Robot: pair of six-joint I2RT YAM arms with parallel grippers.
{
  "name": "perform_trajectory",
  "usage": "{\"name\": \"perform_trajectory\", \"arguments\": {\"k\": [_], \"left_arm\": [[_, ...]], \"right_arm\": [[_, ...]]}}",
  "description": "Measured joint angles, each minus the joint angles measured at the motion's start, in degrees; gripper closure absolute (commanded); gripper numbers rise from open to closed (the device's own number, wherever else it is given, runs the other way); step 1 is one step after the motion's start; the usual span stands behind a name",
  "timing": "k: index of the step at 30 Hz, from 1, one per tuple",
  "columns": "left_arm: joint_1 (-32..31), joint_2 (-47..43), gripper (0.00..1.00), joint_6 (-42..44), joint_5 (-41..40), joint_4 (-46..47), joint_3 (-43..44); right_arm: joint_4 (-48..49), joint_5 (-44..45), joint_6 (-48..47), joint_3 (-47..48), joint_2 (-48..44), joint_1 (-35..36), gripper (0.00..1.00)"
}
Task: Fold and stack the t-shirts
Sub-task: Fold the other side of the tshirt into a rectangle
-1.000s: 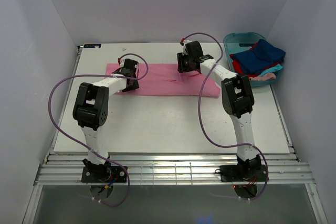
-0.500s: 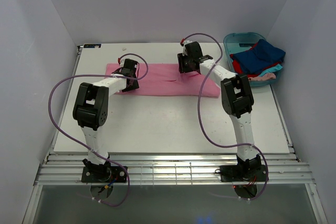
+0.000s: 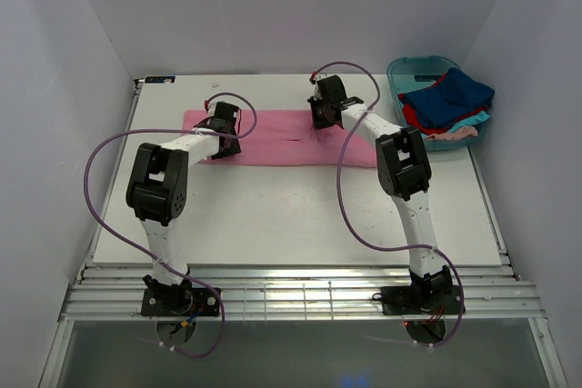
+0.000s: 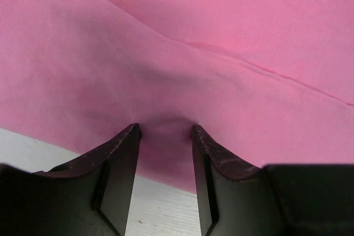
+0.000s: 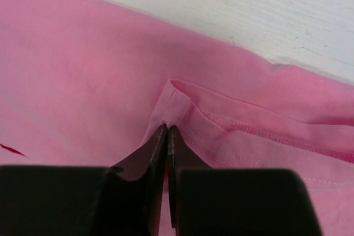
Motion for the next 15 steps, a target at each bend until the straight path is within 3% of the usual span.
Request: {"name": "perform_trajectory", "arguments": {"k": [4, 9, 15], "left_arm": [[0.00, 0.00, 0.48, 0.00, 0.00, 0.00, 0.00], [0.00, 0.00, 0.48, -0.02, 0.02, 0.00, 0.00], [0.00, 0.00, 0.48, -0.02, 0.02, 0.00, 0.00]], "right_arm": [[0.39, -0.04, -0.15, 0.00, 0.00, 0.11, 0.87], [0.35, -0.15, -0.66, 1.40, 0.00, 0.22, 0.72], [2.95, -4.90, -1.16, 1.09, 0.00, 0.22, 0.68]]}}
